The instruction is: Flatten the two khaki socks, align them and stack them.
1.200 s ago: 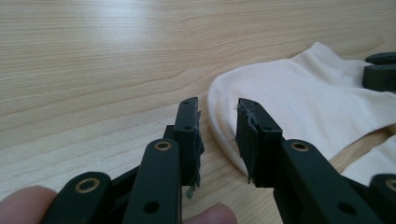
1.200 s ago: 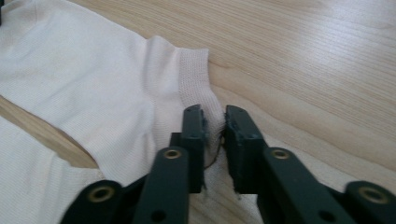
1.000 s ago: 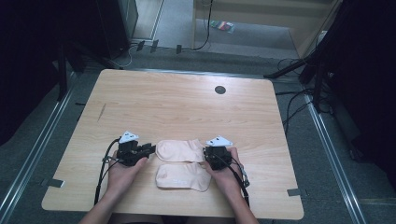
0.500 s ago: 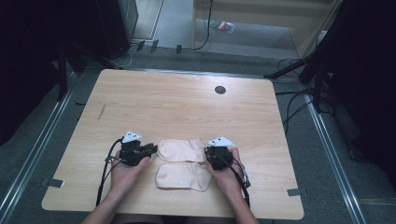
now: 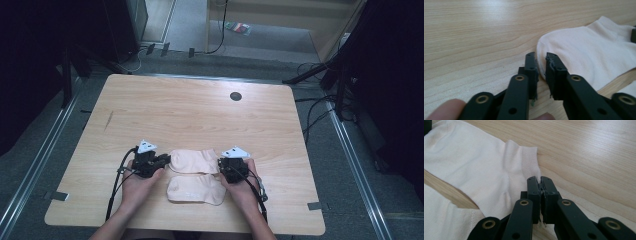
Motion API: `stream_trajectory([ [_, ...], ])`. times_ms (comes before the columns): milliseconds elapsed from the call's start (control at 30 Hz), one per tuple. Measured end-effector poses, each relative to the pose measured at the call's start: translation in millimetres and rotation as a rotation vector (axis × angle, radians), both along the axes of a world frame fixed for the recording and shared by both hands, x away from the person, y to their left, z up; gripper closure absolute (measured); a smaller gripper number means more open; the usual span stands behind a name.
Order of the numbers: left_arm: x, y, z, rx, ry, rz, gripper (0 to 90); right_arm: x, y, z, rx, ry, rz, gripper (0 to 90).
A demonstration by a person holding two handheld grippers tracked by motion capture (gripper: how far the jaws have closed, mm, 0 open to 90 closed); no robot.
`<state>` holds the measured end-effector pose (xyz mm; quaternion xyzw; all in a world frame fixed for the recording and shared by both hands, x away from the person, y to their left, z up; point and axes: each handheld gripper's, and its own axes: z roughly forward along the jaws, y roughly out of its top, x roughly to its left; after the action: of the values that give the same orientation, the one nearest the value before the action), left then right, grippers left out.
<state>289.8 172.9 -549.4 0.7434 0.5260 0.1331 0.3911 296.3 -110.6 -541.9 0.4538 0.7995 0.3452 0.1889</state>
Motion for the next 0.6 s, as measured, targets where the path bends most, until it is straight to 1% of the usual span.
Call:
stream_trajectory([
  [33,-0.5,-0.8,0.2,0.005,-0.005,-0.005,90.0,-0.3,0.0,0.0,-0.001,-0.001,0.000,87.7],
  [67,-0.7,-0.9,0.2,0.010,-0.009,-0.007,90.0,-0.2,-0.2,0.0,0.001,-0.001,0.002,87.9],
  [133,-0.9,0.1,0.4,0.006,-0.009,-0.012,90.0,-0.2,-0.8,0.3,0.004,-0.001,0.000,88.2],
  [200,-1.4,2.5,1.2,-0.014,-0.016,-0.006,90.0,-0.6,-2.6,1.6,0.010,-0.013,-0.004,88.4],
  [267,-2.6,5.7,3.2,-0.016,-0.033,0.000,90.0,-1.2,-4.8,4.4,0.022,-0.032,-0.009,88.6],
  [400,-6.7,11.9,9.6,-0.046,-0.057,0.007,90.0,-3.4,-10.7,12.5,0.045,-0.069,-0.024,88.9],
  [500,-10.0,14.1,14.6,-0.071,-0.069,0.001,90.0,-5.5,-12.6,16.8,0.055,-0.075,-0.024,88.9],
  [600,-13.3,16.5,19.2,-0.092,-0.081,0.000,90.0,-9.4,-14.0,23.2,0.071,-0.093,-0.022,88.9],
])
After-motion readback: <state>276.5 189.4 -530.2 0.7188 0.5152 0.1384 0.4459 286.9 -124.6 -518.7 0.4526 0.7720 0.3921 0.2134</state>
